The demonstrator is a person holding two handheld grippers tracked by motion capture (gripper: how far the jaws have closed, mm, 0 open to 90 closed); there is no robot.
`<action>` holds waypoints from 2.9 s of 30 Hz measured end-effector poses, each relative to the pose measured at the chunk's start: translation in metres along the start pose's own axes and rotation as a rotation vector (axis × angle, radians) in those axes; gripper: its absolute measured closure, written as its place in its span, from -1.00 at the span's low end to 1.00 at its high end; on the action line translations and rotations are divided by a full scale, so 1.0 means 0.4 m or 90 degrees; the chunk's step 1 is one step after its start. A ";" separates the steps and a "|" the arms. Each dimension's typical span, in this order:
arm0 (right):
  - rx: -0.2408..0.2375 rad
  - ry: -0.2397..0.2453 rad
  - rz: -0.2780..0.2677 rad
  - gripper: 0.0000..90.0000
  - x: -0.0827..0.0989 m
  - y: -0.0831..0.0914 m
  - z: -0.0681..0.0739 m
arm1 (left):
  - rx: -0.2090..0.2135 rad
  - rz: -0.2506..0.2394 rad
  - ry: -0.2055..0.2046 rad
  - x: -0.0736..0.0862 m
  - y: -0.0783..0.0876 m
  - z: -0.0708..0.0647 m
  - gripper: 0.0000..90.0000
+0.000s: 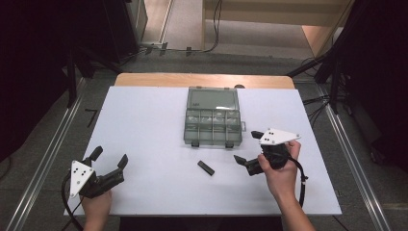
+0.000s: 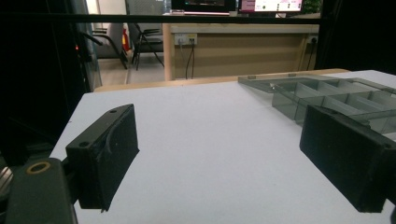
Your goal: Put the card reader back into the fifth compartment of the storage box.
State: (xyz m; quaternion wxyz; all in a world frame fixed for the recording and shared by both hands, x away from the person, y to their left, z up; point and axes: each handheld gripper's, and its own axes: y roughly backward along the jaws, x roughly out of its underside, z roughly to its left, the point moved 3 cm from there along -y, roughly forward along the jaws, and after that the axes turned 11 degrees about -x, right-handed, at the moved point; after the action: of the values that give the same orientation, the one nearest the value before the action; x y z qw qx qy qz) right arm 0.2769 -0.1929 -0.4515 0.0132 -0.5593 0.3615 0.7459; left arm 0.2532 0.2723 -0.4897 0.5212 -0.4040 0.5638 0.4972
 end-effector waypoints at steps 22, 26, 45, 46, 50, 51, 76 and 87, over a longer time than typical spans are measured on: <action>-0.046 0.030 0.070 -1.00 -0.056 -0.100 0.031 | 0.001 0.002 -0.003 0.000 0.000 -0.001 -0.74; -0.055 0.032 0.083 -1.00 -0.064 -0.120 0.040 | 0.002 0.001 -0.002 0.000 0.000 -0.001 -0.74; -0.081 0.024 0.157 -1.00 -0.062 -0.204 0.068 | 0.003 0.001 0.003 0.000 0.000 0.002 -0.74; -0.080 0.025 0.167 -1.00 -0.060 -0.214 0.072 | 0.003 0.001 0.003 0.000 0.000 0.002 -0.74; -0.082 0.022 0.189 -1.00 -0.054 -0.232 0.080 | 0.003 0.000 0.004 0.000 0.001 0.003 -0.74; -0.082 0.019 0.194 -0.99 -0.053 -0.235 0.083 | 0.003 0.000 0.004 0.000 0.001 0.003 -0.74; -0.056 -0.024 0.285 0.32 0.026 -0.311 0.106 | 0.002 0.000 0.001 0.000 0.001 0.001 -0.74; -0.051 -0.024 0.283 0.58 0.027 -0.309 0.101 | 0.002 0.000 -0.001 0.000 0.002 0.001 -0.74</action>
State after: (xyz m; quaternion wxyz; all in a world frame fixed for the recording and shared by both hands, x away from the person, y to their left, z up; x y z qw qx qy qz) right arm 0.2919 -0.0833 -0.5209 -0.1666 -0.4518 0.4455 0.7547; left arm 0.2523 0.2727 -0.4898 0.5225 -0.4023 0.5643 0.4967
